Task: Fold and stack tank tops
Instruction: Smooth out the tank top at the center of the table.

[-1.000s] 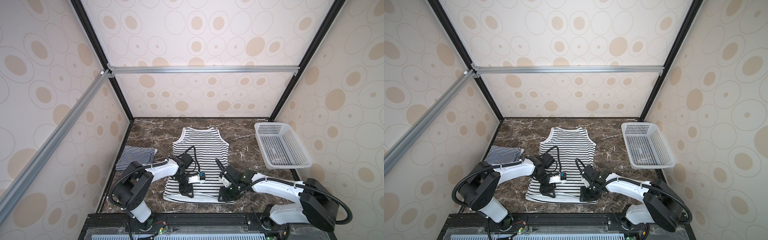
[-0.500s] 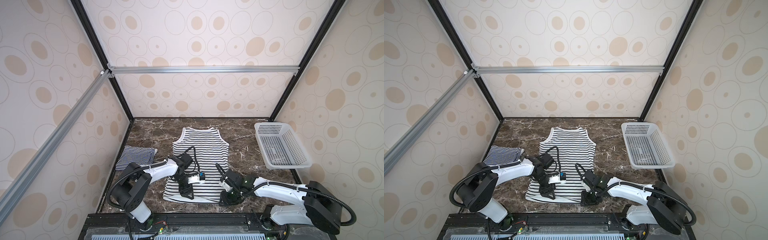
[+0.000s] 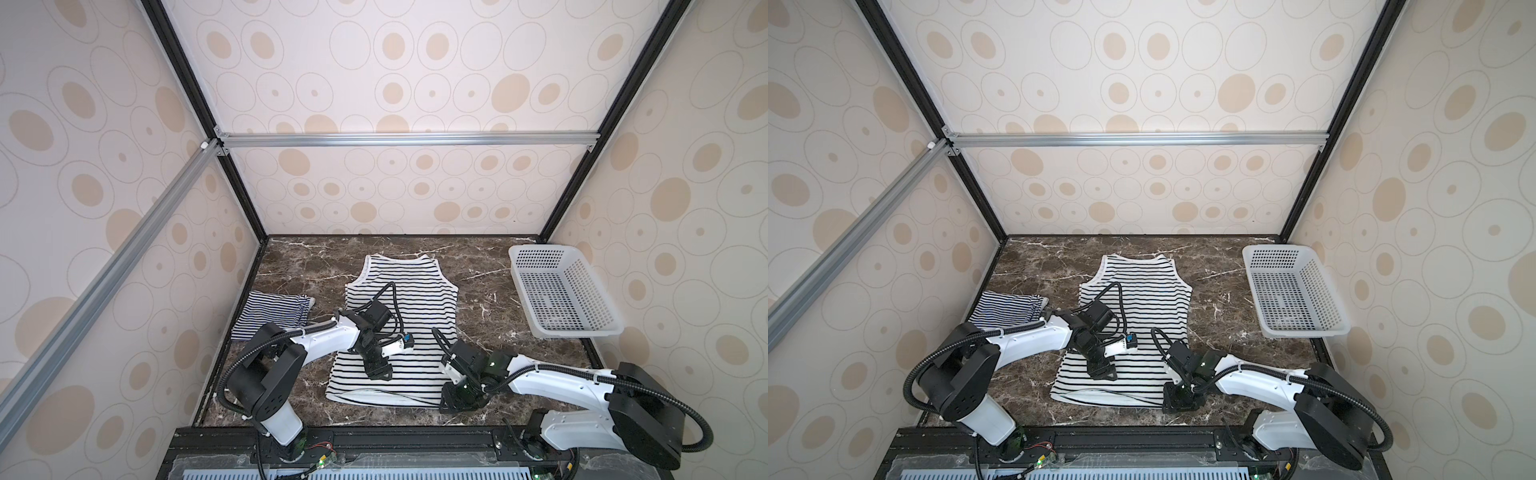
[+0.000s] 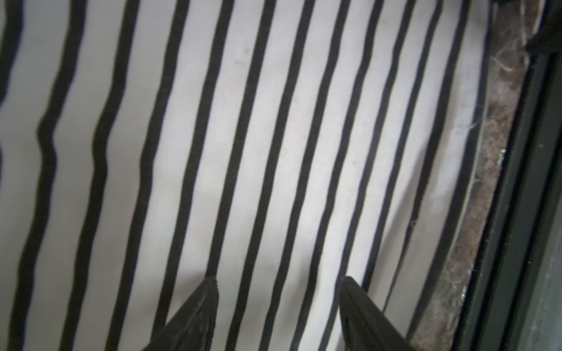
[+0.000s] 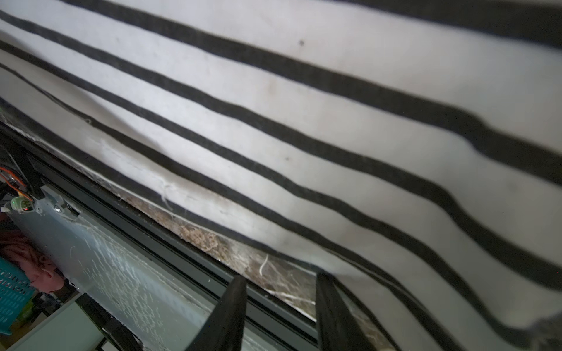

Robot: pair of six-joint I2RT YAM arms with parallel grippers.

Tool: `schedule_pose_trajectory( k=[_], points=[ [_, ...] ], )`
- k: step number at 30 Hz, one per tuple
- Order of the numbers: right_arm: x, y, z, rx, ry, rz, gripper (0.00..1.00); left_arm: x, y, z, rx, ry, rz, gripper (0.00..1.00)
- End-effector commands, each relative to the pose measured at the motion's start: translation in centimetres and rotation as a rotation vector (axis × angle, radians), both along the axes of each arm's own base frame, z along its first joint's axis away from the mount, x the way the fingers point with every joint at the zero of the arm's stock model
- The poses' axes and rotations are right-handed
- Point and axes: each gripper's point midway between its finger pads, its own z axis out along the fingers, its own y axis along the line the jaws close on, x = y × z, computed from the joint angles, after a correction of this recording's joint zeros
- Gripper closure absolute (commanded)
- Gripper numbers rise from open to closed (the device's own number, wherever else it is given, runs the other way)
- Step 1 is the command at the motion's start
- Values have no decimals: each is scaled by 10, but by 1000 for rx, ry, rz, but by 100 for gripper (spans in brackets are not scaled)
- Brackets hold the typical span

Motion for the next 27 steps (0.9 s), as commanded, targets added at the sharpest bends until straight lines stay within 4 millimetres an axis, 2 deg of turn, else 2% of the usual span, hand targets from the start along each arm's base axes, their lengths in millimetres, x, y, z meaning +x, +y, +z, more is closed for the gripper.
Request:
schedule_pose_trajectory(
  k=[1,8,15,22,27],
  points=[
    [0,-5,4,-20,-17,-4,60,5,-3,2,7,-74,3,37],
    [12,0,21,-12,-70,-13,59,-35,0,9,-8,-17,-88,36],
    [25,-5,21,-78,-99,-67,59,-58,4,-4,26,6,-130,36],
    [30,-17,20,-140,-124,-136,59,-58,2,-12,40,-7,-125,36],
    [26,-32,10,-223,-101,-162,59,-51,8,-21,105,-60,-130,36]
  ],
)
